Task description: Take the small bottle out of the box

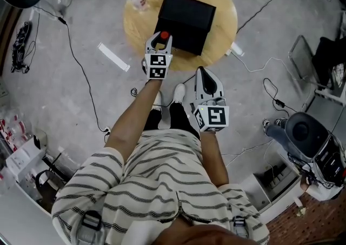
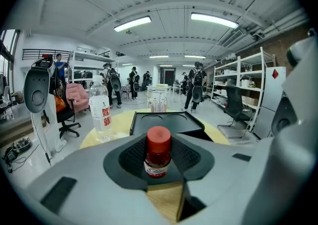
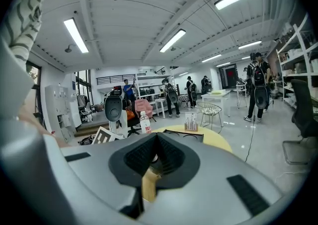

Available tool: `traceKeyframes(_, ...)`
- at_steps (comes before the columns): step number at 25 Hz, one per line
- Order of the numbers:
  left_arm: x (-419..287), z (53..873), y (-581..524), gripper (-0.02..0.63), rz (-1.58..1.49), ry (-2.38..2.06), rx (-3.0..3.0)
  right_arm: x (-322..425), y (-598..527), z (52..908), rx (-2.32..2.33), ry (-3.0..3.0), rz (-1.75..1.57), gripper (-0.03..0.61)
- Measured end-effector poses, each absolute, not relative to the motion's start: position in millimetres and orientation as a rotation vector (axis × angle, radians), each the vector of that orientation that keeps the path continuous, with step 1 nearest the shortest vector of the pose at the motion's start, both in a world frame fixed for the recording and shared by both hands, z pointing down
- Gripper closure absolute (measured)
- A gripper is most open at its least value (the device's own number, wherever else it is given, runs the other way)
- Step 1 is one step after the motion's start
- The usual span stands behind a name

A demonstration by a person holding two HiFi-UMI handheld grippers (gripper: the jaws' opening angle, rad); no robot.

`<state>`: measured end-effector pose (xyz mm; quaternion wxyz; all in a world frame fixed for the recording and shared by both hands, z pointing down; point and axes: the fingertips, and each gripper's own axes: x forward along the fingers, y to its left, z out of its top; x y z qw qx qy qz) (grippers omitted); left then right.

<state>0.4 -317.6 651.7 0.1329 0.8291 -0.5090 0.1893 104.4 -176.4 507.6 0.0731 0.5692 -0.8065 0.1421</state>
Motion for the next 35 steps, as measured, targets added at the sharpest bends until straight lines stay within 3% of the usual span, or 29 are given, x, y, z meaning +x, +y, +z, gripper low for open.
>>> traceKeyframes(35, -11.3, 541.5, -246.7, 0.466, 0.398, -1.477, 2.538, 90.6, -154.6, 476.1, 1.716, -2.455, 0.329, 0.568)
